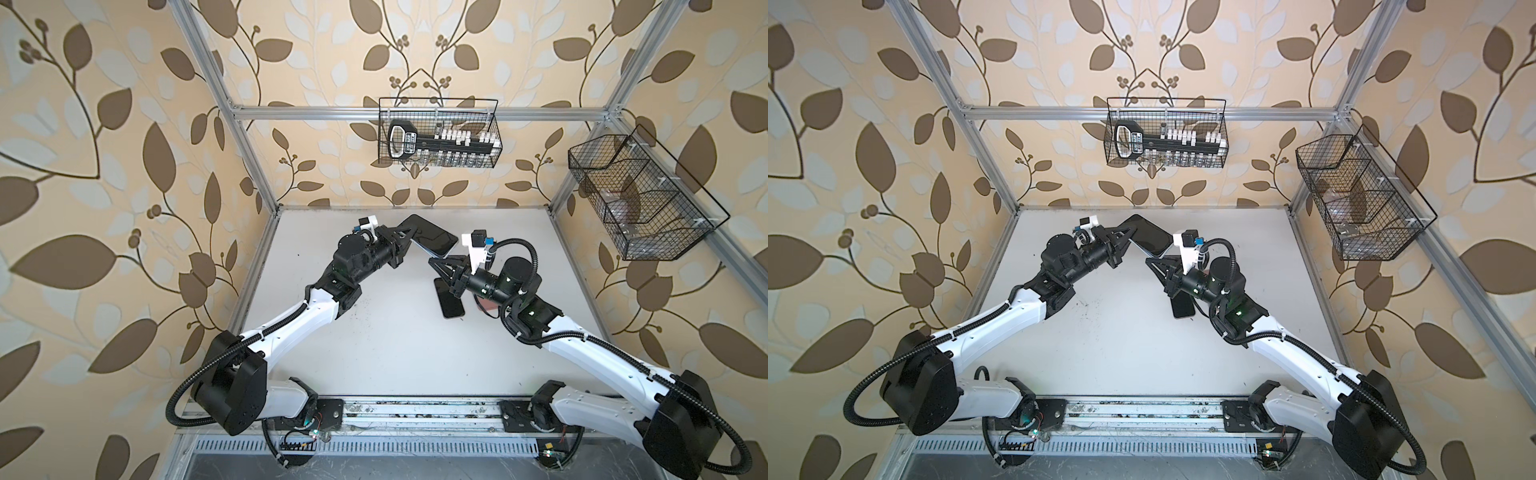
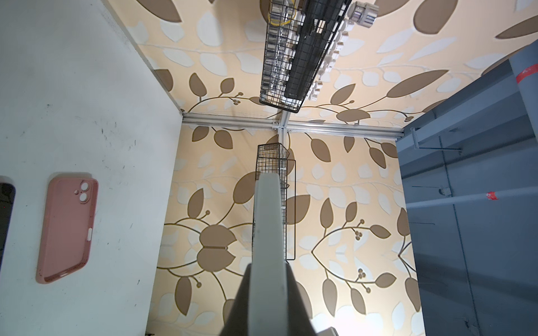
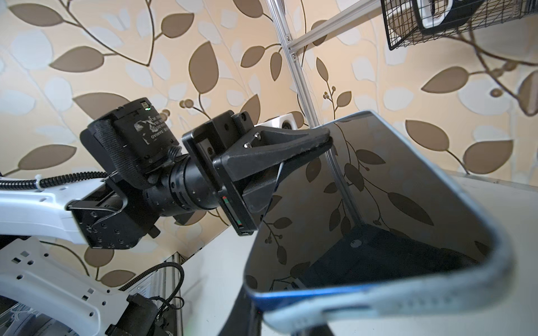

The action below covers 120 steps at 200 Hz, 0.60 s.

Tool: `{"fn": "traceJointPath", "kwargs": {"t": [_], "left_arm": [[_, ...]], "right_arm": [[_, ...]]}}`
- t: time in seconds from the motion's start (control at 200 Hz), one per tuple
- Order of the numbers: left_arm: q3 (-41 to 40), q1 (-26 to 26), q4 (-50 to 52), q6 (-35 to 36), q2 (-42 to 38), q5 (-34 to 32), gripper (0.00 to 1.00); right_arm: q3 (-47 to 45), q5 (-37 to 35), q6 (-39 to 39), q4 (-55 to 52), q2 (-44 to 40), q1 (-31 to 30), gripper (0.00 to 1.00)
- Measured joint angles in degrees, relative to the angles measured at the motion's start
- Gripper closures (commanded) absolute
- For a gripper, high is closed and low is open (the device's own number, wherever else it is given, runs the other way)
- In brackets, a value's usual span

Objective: Take the phone out of the phone case
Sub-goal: Remove the phone case from the phone.

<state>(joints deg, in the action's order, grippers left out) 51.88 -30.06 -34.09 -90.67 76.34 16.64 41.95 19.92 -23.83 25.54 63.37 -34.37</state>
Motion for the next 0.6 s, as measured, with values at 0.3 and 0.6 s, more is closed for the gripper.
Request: {"fn": "traceJointPath", "kwargs": {"t": [0.3, 0.6], "left_arm": [[0.0, -0.4, -1.5, -1.7, 1.6, 1.0, 1.00], [0.0, 0.6, -4.2, -2.4, 4.0, 0.9, 1.00]], "right_arm": [[-3.3, 5.5, -3.9, 5.0, -0.1, 3.8, 0.82], [-3.8, 9.1, -9.4, 7.7, 1.2, 7.4, 0.72]]}}
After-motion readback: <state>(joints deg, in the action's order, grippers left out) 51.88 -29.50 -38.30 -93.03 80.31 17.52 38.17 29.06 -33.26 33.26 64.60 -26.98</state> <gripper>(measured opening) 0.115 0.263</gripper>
